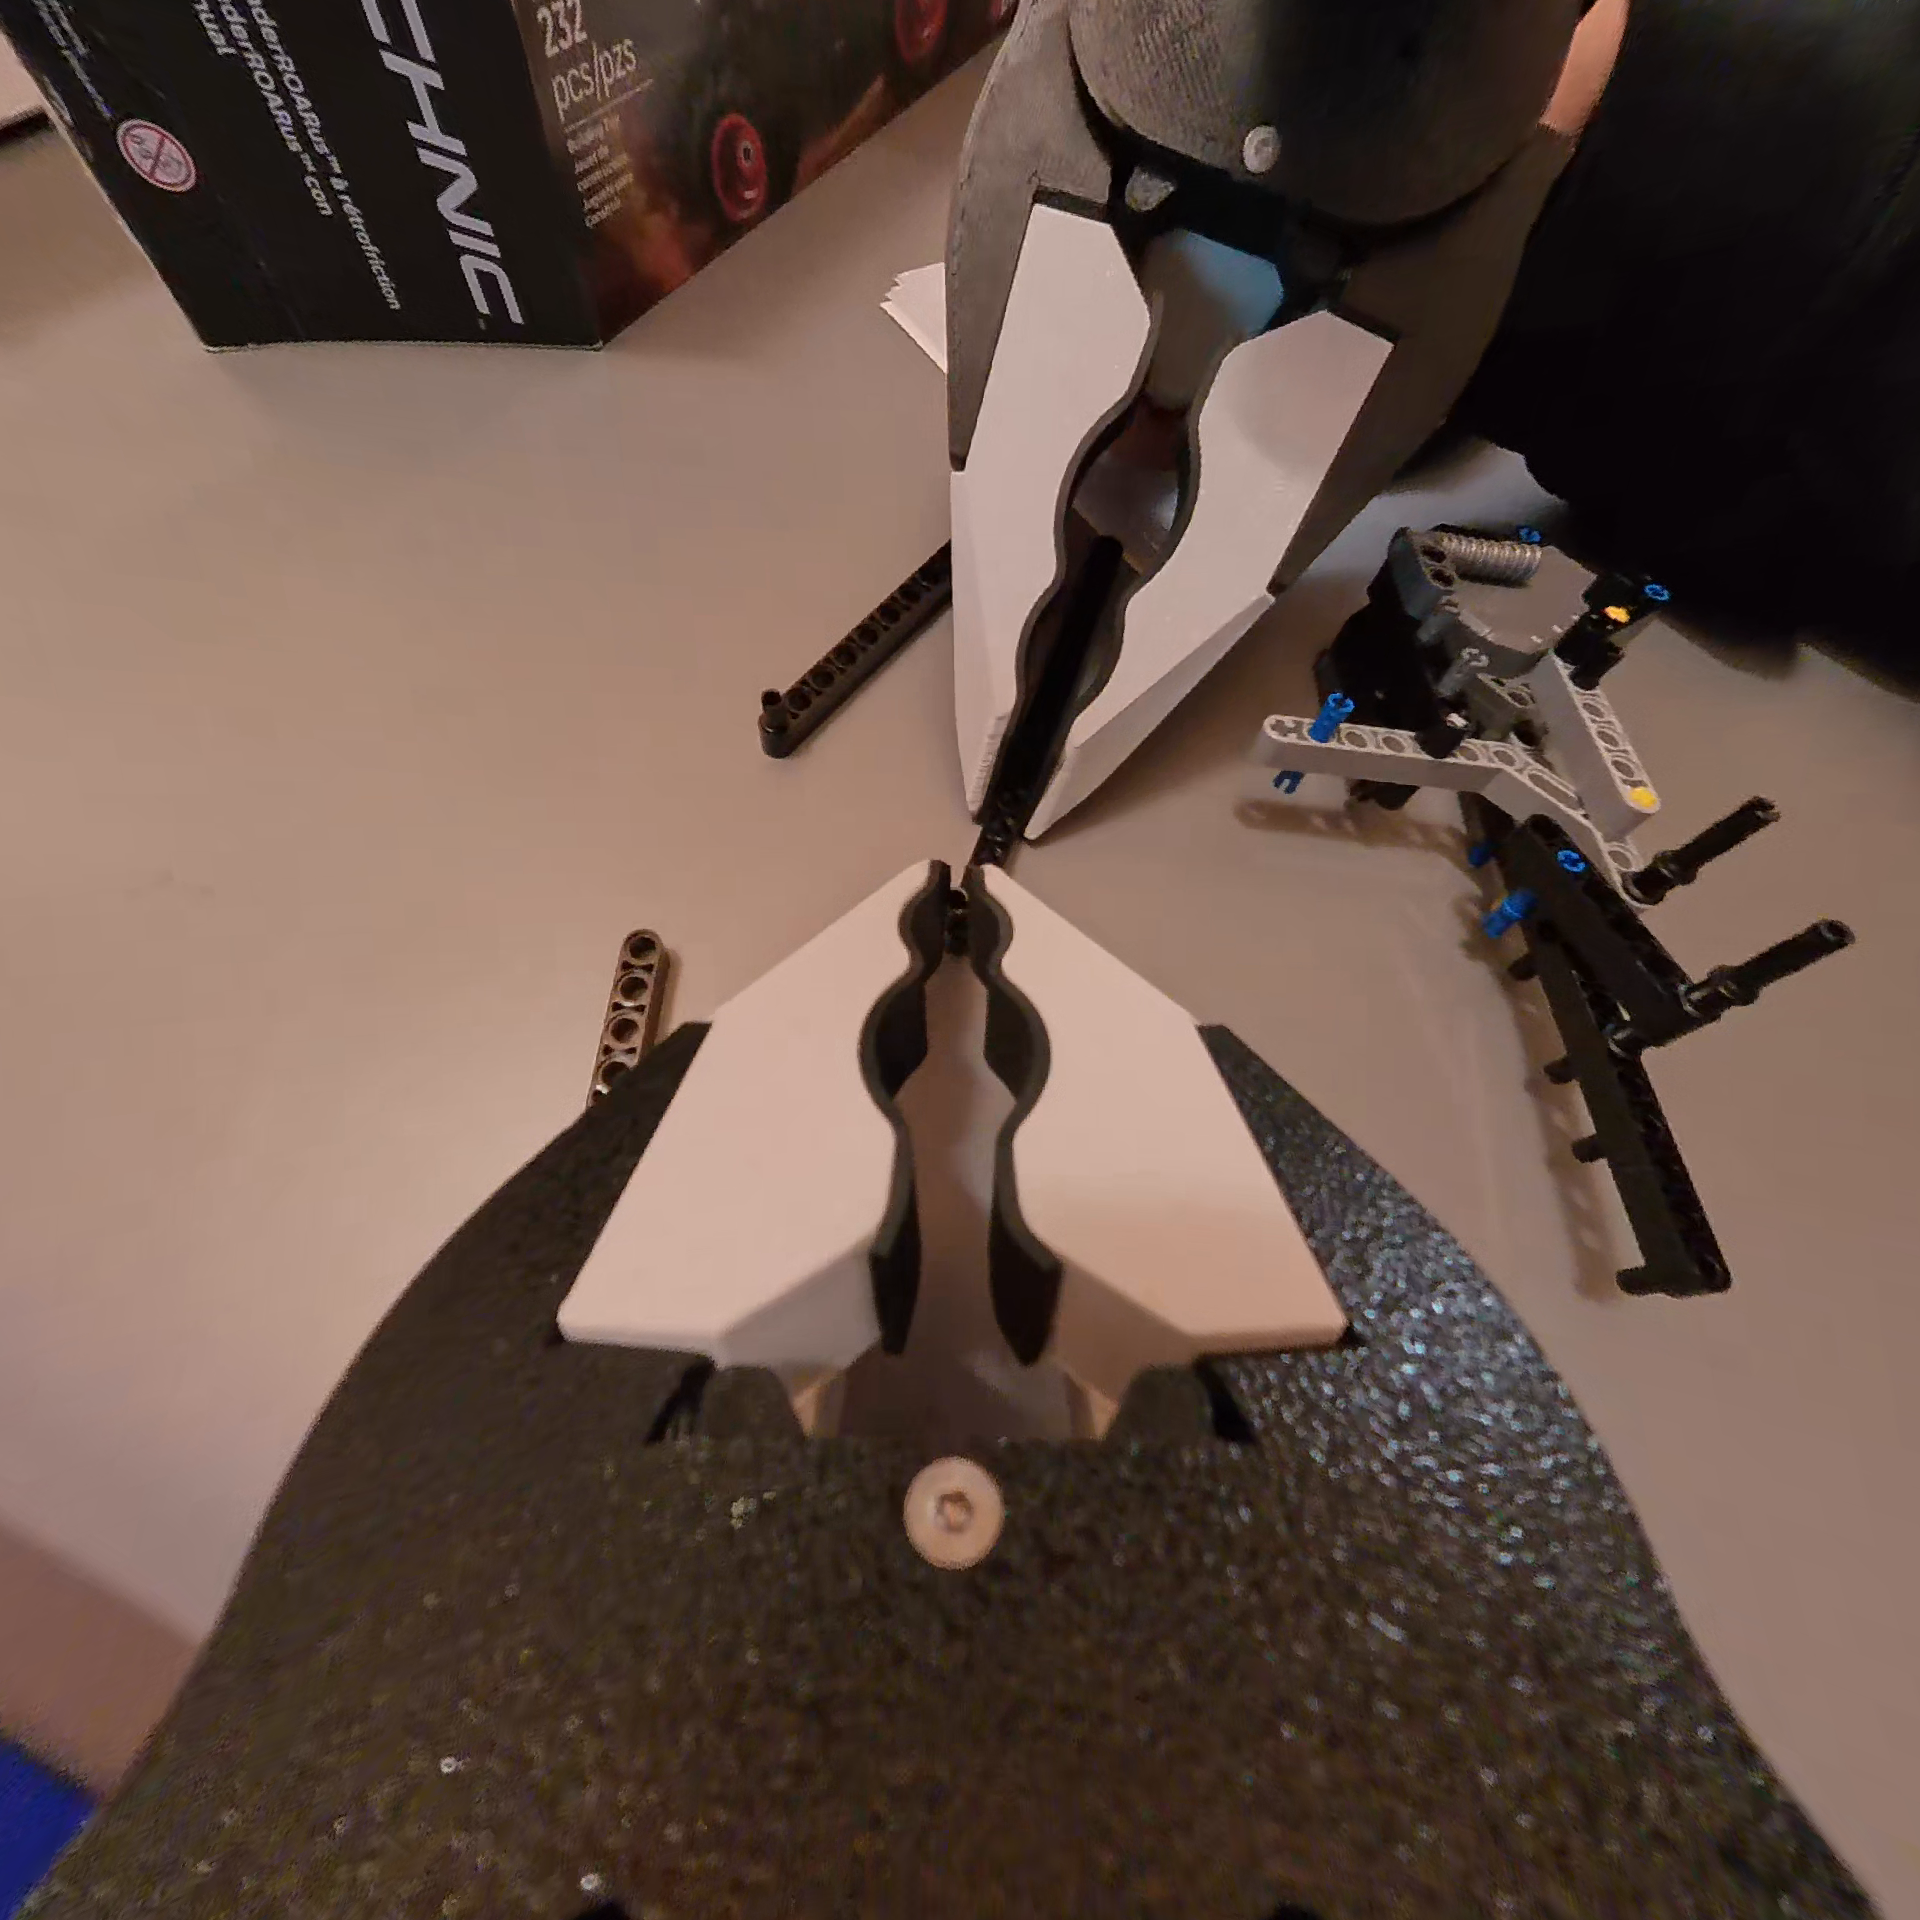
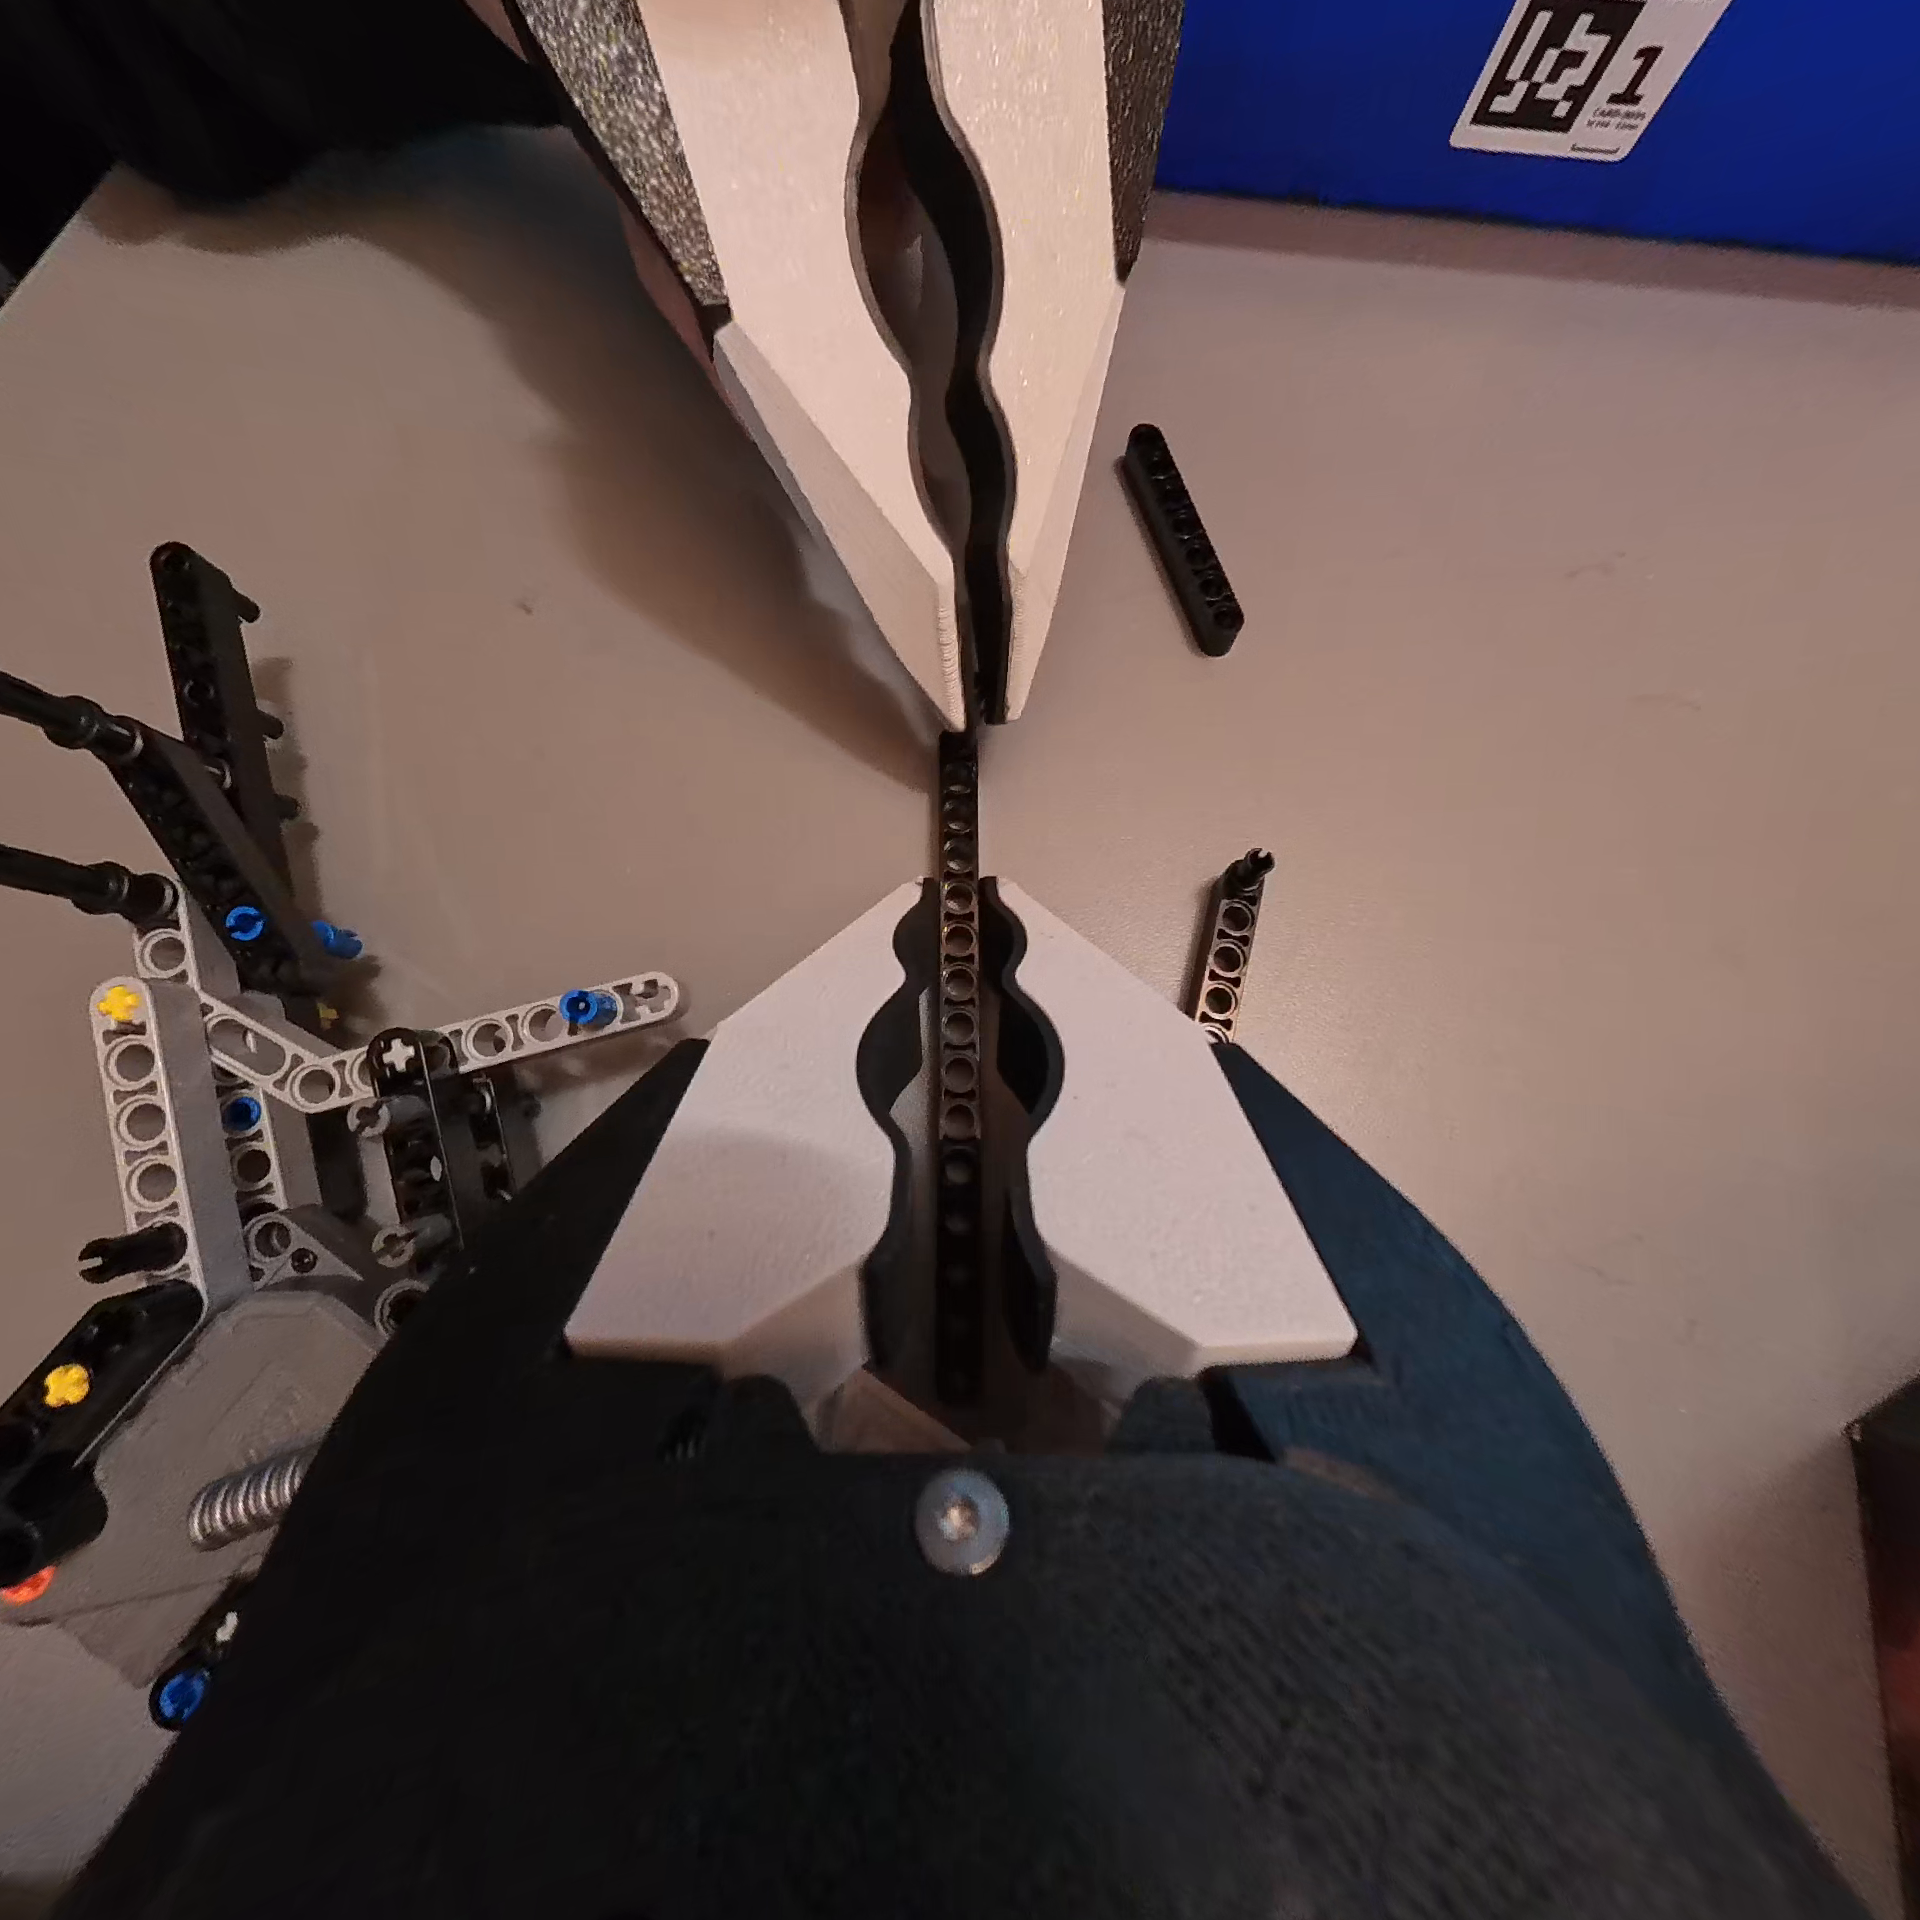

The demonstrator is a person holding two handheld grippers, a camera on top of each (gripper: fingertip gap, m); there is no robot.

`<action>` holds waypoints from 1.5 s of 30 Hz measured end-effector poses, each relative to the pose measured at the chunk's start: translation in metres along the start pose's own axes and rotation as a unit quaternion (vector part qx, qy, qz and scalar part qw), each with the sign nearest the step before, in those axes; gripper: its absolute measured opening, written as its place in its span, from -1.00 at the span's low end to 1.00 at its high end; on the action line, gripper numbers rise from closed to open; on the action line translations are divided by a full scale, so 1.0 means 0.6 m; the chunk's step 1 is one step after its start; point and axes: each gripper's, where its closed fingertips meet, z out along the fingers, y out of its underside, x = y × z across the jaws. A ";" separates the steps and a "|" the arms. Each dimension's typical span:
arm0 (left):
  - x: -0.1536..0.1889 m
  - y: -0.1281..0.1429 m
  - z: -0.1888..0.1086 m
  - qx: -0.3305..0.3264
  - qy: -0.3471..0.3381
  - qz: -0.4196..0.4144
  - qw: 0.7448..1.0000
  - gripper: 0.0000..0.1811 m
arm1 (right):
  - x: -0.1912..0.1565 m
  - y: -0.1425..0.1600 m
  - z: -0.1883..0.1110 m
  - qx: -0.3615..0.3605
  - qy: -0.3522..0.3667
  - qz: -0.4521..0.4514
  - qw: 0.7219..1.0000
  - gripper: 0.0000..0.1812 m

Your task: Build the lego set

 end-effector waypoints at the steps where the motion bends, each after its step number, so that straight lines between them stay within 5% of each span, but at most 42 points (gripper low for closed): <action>1: 0.000 0.000 0.000 0.000 0.000 0.000 1.000 -0.99 | 0.000 0.000 0.000 0.000 0.000 0.000 1.000 -0.95; 21: -0.003 0.007 0.000 -0.127 -0.057 0.044 0.989 -0.98 | 0.000 0.000 0.000 0.000 -0.002 0.004 1.000 -0.95; 45: 0.000 0.005 0.004 -0.134 -0.090 0.084 0.983 -0.98 | 0.001 0.000 0.000 -0.001 -0.004 0.005 1.000 -0.95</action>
